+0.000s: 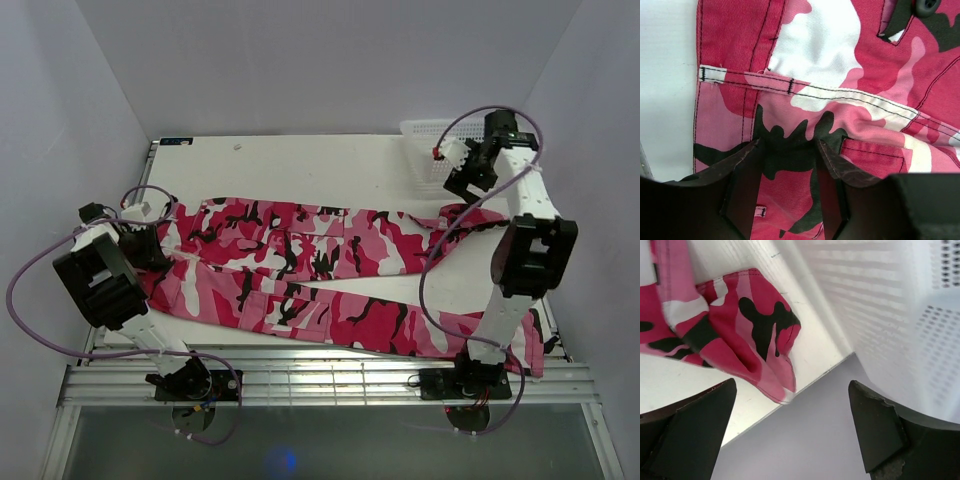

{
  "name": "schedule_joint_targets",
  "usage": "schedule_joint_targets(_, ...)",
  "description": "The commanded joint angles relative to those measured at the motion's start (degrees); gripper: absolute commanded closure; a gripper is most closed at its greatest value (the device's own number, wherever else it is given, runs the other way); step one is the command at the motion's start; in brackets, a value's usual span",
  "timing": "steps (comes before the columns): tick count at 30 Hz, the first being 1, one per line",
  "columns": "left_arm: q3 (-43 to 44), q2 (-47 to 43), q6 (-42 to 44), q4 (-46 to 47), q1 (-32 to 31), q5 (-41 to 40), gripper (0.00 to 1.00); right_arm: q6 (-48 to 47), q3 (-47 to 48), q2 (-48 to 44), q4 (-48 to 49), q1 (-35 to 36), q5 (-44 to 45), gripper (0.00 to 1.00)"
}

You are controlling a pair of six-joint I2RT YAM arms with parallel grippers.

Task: Fold and stack the trousers
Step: Flatten the trousers out

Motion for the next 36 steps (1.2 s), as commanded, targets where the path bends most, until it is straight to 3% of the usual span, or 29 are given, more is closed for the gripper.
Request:
schedule_joint_targets(1, 0.54, -3.99, -0.37, -0.37, -0.02, 1.35, 0.44, 4.54, -6.62, -12.57, 5.0, -7.75, -13.87, 0.02)
schedule_joint_targets(6, 0.1, -4.34, -0.19, -0.81, -0.02, 2.14, 0.44, 12.62, -18.81, -20.58, 4.74, -21.46, -33.21, 0.05)
schedule_joint_targets(8, 0.19, -4.17, -0.37, -0.98, -0.02, 2.4, 0.44, 7.32, -21.56, -19.89, -0.95, -22.2, -35.62, 0.13)
schedule_joint_targets(11, 0.54, -4.08, -0.8, -1.51, 0.06, 2.93, 0.44, 9.71, -24.38, -17.43, -4.49, -23.25, -36.06, 0.23)
schedule_joint_targets(15, 0.63, -4.87, -0.89, -2.22, -0.02, 3.72, 0.44, 14.82, -26.14, -16.54, -2.38, -32.88, -46.4, 0.25)
schedule_joint_targets(18, 0.36, -5.13, -0.98, -2.3, -0.02, 4.25, 0.43, 16.76, -30.53, -18.03, 5.68, -35.73, -46.36, 0.26)
schedule_joint_targets(24, 0.54, -3.99, -0.89, -1.95, 0.06, 4.95, 0.41, 9.38, -42.48, -22.25, 29.64, -34.33, -39.6, 0.16)
schedule_joint_targets(31, 5.62, -5.22, -0.27, -4.94, 0.06, 16.63, 0.28, 5.95, -41.7, -14.97, 37.52, -30.03, -37.48, 0.1)
schedule_joint_targets(34, 10.53, -3.47, -1.5, -5.38, -0.02, 18.57, 0.25, 0.87, -42.84, -13.55, 38.13, -27.13, -36.69, 0.14)
schedule_joint_targets(36, 12.92, -1.02, -3.43, -4.51, -0.11, 18.66, 0.23, -1.86, -43.46, -13.29, 37.44, -25.63, -35.72, 0.33)
